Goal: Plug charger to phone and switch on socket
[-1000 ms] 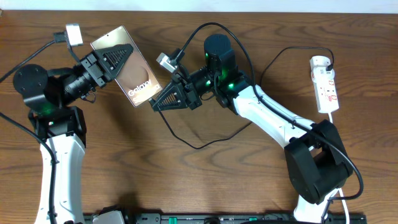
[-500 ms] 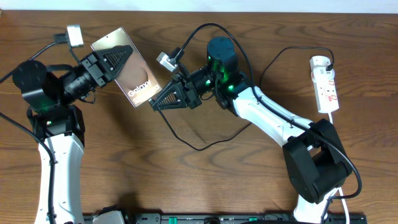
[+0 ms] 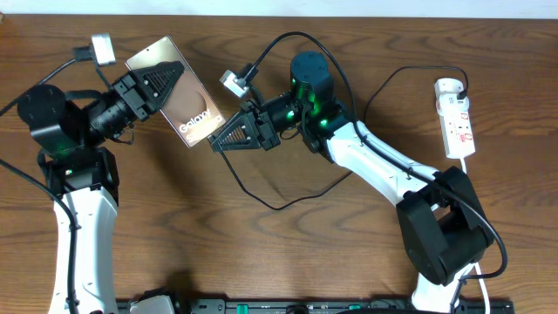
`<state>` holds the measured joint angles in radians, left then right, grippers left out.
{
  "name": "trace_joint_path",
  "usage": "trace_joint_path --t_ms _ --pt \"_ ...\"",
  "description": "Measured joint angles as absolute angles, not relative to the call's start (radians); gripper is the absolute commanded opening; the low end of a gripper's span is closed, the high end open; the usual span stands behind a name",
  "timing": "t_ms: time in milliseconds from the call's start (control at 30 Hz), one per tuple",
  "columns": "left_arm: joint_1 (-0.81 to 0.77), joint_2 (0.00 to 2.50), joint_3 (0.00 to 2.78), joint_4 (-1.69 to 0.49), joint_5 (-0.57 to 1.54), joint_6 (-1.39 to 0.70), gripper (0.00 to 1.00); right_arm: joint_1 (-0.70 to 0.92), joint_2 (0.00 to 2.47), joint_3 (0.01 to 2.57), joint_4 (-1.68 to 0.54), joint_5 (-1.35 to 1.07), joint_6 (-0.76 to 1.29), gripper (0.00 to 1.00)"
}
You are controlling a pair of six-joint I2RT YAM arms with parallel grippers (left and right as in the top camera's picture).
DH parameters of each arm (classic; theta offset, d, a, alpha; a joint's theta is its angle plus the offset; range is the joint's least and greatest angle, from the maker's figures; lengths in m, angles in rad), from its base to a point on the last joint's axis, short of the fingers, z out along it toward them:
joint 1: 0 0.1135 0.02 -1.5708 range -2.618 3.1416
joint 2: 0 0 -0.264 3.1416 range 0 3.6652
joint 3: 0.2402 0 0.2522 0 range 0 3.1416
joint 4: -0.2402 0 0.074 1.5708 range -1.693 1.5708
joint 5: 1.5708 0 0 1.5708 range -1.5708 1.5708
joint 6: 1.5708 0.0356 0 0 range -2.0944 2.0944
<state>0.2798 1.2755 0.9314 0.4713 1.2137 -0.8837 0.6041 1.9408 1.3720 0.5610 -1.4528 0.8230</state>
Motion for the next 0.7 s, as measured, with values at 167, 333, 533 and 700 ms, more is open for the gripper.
trace_joint_path --t_ms 167,333,533,700 --pt "0.280 1.275 0.931 0.471 1.208 -0.881 0.07 0.603 1.941 1.372 0.561 -1.447 0.830 0.01" --pt "0.280 1.275 0.931 0.471 1.205 -0.878 0.07 0.601 1.941 1.372 0.562 -1.446 0.831 0.01" --pt "0.280 1.275 0.931 0.471 1.205 -0.877 0.07 0.599 1.941 1.372 0.562 -1.445 0.834 0.01" --pt "0.280 1.275 0.931 0.471 1.202 -0.875 0.07 0.599 1.941 1.372 0.562 -1.442 0.839 0.21"
